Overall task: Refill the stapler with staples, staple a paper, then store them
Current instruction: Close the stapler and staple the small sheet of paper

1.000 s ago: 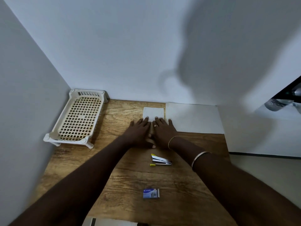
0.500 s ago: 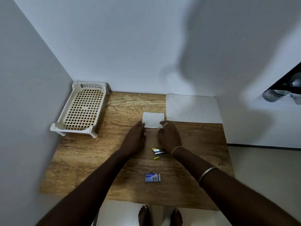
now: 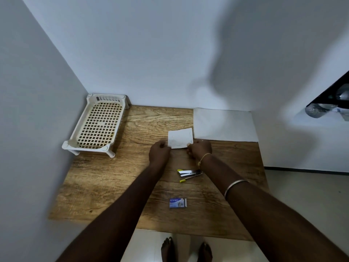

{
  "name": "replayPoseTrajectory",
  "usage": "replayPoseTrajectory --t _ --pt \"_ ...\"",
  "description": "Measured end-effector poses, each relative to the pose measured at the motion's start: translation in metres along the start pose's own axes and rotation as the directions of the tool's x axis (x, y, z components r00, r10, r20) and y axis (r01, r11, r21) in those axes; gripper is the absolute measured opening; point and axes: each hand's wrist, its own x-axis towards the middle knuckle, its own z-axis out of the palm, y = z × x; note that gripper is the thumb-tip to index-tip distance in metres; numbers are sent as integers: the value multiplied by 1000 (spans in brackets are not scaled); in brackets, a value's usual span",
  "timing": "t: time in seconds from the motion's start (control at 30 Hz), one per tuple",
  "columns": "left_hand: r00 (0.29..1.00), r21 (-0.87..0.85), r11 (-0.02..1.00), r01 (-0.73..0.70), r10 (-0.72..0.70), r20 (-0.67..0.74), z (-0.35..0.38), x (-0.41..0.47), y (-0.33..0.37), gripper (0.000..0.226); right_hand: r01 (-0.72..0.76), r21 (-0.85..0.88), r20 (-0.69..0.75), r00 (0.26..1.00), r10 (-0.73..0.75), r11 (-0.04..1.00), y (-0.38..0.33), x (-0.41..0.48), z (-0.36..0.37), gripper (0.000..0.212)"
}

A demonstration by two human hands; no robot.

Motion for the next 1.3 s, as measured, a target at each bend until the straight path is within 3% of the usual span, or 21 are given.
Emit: replayPoseTrajectory --t 0.07,0.13,0.2,0.3,0.47,0.53,0.6,0.7,0.77,0.87,0.97,1.07,1.13,1.23,1.3 --pt "998 -53 998 37 -39 -39 -4 -5 -2 43 -35 108 60 998 29 994 5 -6 -3 15" --pt "998 -145 989 42 -49 -46 -8 -11 -5 35 -63 220 123 992 36 974 9 -14 -6 12" --pt "998 -279 958 66 -63 19 -11 -18 -4 33 -81 319 182 983 22 944 12 -23 -10 14" --pt "982 -541 825 166 -85 171 -13 -33 4 33 -92 401 261 965 -17 912 16 -34 -14 11" --pt "974 -621 754 213 -115 194 -11 -51 12 31 5 387 294 947 -128 922 18 -52 -23 19" --pt "976 -639 739 212 -123 181 -12 -53 12 30 150 311 239 943 -230 938 19 -56 -28 26" --pt "978 -657 725 206 -130 163 -14 -53 12 29 371 74 168 911 -378 926 24 -59 -34 29" --pt "980 -667 718 197 -135 145 -18 -54 12 26 556 -355 228 831 -507 751 41 -61 -44 38" --pt "981 -661 724 196 -142 136 -19 -54 12 24 636 -549 372 767 -524 542 55 -60 -48 53" --pt "981 -657 729 192 -138 135 -21 -53 10 22 696 -663 516 691 -506 274 71 -58 -48 62" --pt "982 -653 733 188 -137 129 -22 -54 9 23 712 -685 541 640 -547 156 77 -57 -45 52" --pt "981 -654 732 192 -146 125 -23 -54 10 24 723 -668 539 634 -554 178 77 -58 -42 44" --pt "980 -660 725 197 -152 125 -23 -55 12 28 717 -648 515 661 -546 257 75 -60 -43 36" --pt "981 -660 726 193 -151 120 -24 -56 16 31 635 -501 363 771 -524 588 75 -65 -45 30" --pt "982 -662 726 187 -149 115 -25 -57 18 30 483 -260 245 870 -427 836 74 -71 -45 36"
